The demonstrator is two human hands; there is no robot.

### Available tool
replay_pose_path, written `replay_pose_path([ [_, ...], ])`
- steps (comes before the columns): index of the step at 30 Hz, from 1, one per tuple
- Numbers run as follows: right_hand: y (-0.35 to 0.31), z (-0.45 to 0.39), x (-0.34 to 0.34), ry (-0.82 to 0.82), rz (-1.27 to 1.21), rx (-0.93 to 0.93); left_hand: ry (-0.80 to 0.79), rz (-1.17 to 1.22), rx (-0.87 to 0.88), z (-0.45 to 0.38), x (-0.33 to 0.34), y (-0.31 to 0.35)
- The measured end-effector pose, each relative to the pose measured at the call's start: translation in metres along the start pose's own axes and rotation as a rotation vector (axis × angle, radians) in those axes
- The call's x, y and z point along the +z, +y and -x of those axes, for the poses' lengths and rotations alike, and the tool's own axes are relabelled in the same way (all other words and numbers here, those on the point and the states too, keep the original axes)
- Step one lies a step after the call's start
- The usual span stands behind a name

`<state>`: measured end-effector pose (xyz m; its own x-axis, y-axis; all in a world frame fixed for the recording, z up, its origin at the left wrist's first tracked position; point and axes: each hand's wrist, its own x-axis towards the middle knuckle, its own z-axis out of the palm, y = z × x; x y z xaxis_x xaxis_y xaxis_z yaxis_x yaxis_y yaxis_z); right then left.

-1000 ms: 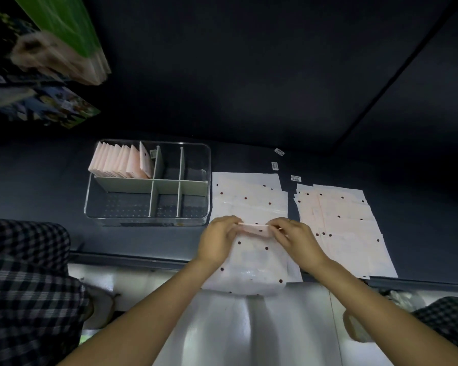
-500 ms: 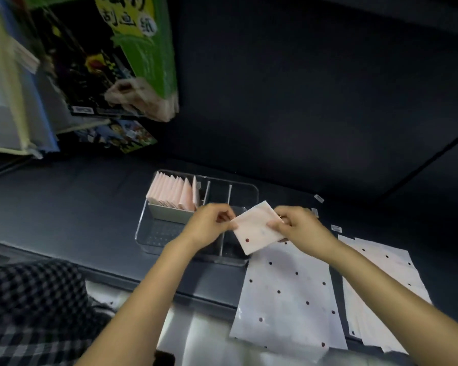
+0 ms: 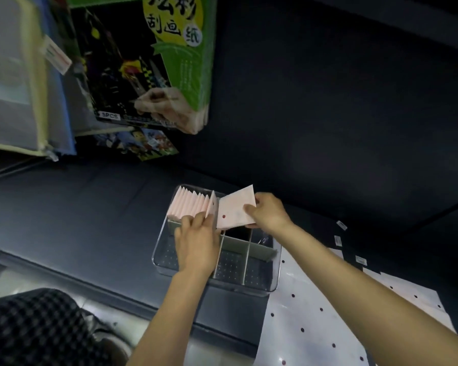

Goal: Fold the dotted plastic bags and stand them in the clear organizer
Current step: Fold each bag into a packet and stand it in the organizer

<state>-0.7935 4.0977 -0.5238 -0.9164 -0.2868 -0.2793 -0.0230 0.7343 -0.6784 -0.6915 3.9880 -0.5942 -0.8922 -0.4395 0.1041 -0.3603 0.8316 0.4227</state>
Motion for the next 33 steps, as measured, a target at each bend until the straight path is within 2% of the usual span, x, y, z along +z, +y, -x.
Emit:
replay_pose_path([
  [3,-0.007,-0.008,0.018,0.048,0.291,-0.025,0.007,0.029,0.022,0.002,0.000,-0.001],
  [7,-0.017,-0.011,0.039,0.012,0.419,-0.062,-0.033,0.062,0.022,0.005,0.004,-0.004],
  [10,-0.018,-0.013,0.050,-0.014,0.333,-0.062,-0.048,0.143,0.007,0.008,0.006,-0.008],
  [17,0.002,-0.016,0.054,-0.073,-0.199,0.095,0.085,0.443,-0.007,0.010,0.006,-0.010],
  [20,0.004,-0.019,0.059,-0.051,-0.223,0.131,0.110,0.495,-0.008,0.012,0.008,-0.010],
  [25,0.000,-0.022,0.065,0.003,-0.133,0.086,0.098,0.471,-0.012,0.015,0.010,-0.009],
  [28,0.007,-0.010,0.055,0.033,-0.174,0.036,0.190,0.448,-0.035,0.020,0.007,-0.001],
  [30,0.023,0.008,0.040,0.076,-0.243,-0.031,0.267,0.469,0.054,0.029,0.006,0.013],
  [33,0.071,0.052,0.009,0.165,-0.252,-0.127,0.142,0.500,0.292,0.056,0.014,0.044],
])
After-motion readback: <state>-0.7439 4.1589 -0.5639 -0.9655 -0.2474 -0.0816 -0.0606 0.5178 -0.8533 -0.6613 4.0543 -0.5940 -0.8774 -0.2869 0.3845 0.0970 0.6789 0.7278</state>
